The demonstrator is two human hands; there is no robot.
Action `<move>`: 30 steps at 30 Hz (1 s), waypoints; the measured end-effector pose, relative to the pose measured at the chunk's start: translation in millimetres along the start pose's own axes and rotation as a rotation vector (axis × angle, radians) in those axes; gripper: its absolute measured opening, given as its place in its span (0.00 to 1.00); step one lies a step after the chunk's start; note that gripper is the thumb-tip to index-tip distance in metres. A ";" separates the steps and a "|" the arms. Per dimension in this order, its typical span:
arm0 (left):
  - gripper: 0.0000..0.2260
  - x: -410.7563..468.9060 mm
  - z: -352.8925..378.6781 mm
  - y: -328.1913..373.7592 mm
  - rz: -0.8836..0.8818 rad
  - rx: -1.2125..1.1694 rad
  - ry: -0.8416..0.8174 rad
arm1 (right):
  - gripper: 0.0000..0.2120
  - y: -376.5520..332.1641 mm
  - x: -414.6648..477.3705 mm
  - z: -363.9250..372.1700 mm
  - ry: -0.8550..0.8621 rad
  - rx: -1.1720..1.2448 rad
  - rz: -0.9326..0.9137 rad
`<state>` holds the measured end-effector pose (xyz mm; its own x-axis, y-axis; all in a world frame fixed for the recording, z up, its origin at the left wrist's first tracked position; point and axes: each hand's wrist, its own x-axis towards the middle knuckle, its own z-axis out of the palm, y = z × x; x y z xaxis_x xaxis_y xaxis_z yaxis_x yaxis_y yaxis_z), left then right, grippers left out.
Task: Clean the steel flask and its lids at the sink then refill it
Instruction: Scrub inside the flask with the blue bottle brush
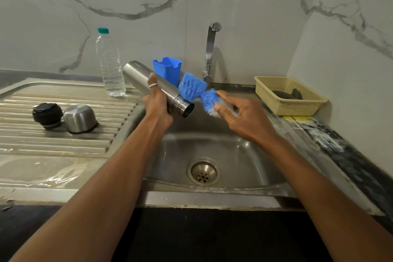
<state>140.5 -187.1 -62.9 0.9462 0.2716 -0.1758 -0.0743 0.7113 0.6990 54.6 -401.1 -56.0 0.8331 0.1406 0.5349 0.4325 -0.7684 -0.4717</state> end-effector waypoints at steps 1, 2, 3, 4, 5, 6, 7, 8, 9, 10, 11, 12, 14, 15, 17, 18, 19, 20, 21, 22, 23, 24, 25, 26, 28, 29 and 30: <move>0.26 -0.9 -0.3 -0.2 -0.001 0.002 -0.022 | 0.25 -1.1 0.0 -0.1 -0.012 0.015 -0.002; 0.30 -2.0 -1.0 -0.7 -0.005 0.001 -0.039 | 0.24 0.0 0.5 0.0 -0.009 0.018 0.006; 0.32 -2.1 -2.0 -1.3 -0.004 0.003 -0.041 | 0.24 2.6 1.3 -0.3 0.006 0.008 0.015; 0.33 -1.5 -3.2 -1.4 0.006 0.007 -0.028 | 0.24 4.7 1.5 -0.6 0.017 -0.010 0.027; 0.32 -0.9 -3.7 -1.2 0.015 0.009 -0.012 | 0.24 5.3 1.0 -1.1 0.018 -0.021 0.033; 0.31 -0.1 -3.9 -1.0 0.018 0.005 -0.002 | 0.24 5.3 -0.1 -0.8 0.012 -0.013 0.029; 0.28 0.4 -3.7 -0.7 0.020 -0.004 0.001 | 0.24 4.6 -0.6 0.2 0.005 0.012 0.017; 0.26 -0.6 -3.1 -0.4 0.019 -0.016 0.003 | 0.24 2.7 -0.4 1.5 -0.001 0.038 0.005; 0.24 -1.2 -3.0 -0.8 0.015 -0.023 0.008 | 0.24 1.2 0.4 2.7 -0.006 0.055 0.000; 0.23 -2.2 -3.0 -1.2 0.013 -0.023 0.013 | 0.24 1.0 1.5 3.3 -0.007 0.054 0.007; 0.23 -2.6 -3.2 -1.1 0.012 -0.017 0.018 | 0.24 2.2 2.7 3.5 -0.005 0.042 0.023; 0.23 -1.9 -3.9 -0.6 0.014 -0.012 0.020 | 0.24 3.0 3.0 3.5 -0.005 0.026 0.042; 0.24 -1.0 -5.2 0.8 0.009 -0.016 0.004 | 0.25 3.2 0.7 4.3 -0.013 0.021 0.045; 0.24 -1.0 -5.5 1.1 0.004 -0.018 -0.005 | 0.25 2.0 -0.4 4.8 -0.020 0.031 0.027; 0.23 -2.2 -5.5 0.7 0.001 -0.013 0.000 | 0.25 -3.0 -0.6 5.0 -0.031 0.044 -0.004; 0.23 -3.9 -5.0 0.8 0.003 -0.006 0.010 | 0.25 -3.3 0.4 4.6 -0.026 0.038 0.001; 0.22 -5.0 -4.2 0.8 0.004 0.002 0.020 | 0.24 -1.7 1.5 3.6 -0.014 0.021 0.018; 0.21 -5.4 -3.6 1.1 0.005 0.006 0.024 | 0.24 0.2 1.8 2.0 -0.005 -0.007 0.038; 0.22 -4.7 -3.1 1.5 0.007 0.005 0.025 | 0.24 2.3 1.3 0.6 0.001 -0.028 0.043; 0.22 -3.8 -3.1 2.5 0.009 0.004 0.027 | 0.24 3.4 0.2 -0.1 0.000 -0.032 0.038; 0.22 -2.9 -2.7 3.3 0.009 0.001 0.028 | 0.24 3.2 -0.6 -0.4 -0.004 -0.023 0.027; 0.22 -2.2 -2.6 3.7 0.005 -0.002 0.028 | 0.25 1.3 -0.5 -0.7 -0.008 -0.009 0.017; 0.22 -1.0 -2.9 3.3 0.001 0.003 0.029 | 0.25 0.1 0.5 -0.6 -0.008 0.003 0.012; 0.22 -1.4 -3.1 2.7 -0.004 0.009 0.032 | 0.25 -0.7 1.2 -0.5 -0.009 0.009 0.018; 0.22 -1.4 -3.4 1.7 -0.011 0.015 0.049 | 0.25 -0.8 1.7 -0.1 -0.010 -0.010 0.027; 0.21 -0.8 -3.7 1.4 -0.015 0.017 0.058 | 0.25 0.1 1.3 0.6 -0.010 -0.021 0.015; 0.21 -0.7 -3.7 1.4 -0.020 0.017 0.058 | 0.25 0.5 0.7 1.7 -0.015 -0.017 0.001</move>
<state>138.5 -183.9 -64.3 0.9276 0.2949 -0.2295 -0.0497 0.7061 0.7064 56.0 -400.3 -57.0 0.8387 0.1493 0.5237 0.4261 -0.7788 -0.4603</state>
